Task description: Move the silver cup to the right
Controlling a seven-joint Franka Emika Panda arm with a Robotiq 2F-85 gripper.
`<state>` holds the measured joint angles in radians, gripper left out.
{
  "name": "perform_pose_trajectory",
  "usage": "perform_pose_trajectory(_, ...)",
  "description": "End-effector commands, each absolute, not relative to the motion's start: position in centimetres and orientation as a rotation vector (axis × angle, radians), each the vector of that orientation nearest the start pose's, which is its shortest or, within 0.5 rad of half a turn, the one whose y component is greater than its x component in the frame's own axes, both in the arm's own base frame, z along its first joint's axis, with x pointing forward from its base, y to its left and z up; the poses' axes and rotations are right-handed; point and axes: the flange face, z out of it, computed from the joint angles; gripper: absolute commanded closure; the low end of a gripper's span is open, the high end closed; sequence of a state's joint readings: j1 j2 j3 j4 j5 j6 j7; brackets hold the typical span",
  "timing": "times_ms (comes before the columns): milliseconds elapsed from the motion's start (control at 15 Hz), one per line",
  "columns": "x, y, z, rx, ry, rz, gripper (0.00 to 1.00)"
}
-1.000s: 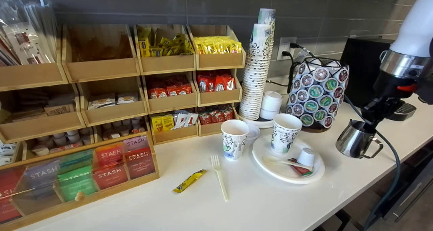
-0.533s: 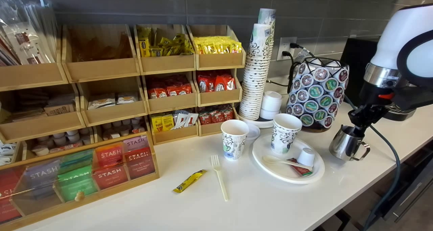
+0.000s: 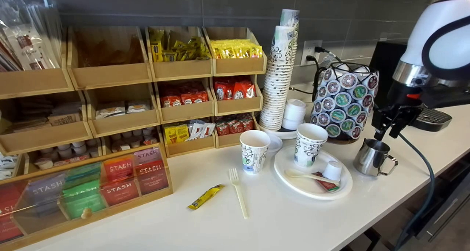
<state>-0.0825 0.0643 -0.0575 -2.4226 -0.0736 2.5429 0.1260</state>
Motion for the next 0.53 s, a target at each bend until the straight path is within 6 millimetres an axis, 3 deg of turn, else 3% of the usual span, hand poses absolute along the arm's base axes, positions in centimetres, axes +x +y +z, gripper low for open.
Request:
perform_pose_trajectory(0,45.4,-5.6,34.1,-3.020,0.160,-0.056,0.12)
perform_pose_trajectory(133,43.2,-5.9,36.1,-2.955,0.006,-0.038,0.01)
perform_pose_trajectory(267,41.3,-4.4,36.8,-2.897,-0.136,0.035,0.00)
perform_pose_trajectory(400,39.6,-5.1,37.4,-2.813,-0.255,0.083,0.00)
perform_pose_trajectory(467,41.7,-4.8,37.3,-2.896,-0.165,0.077,0.00)
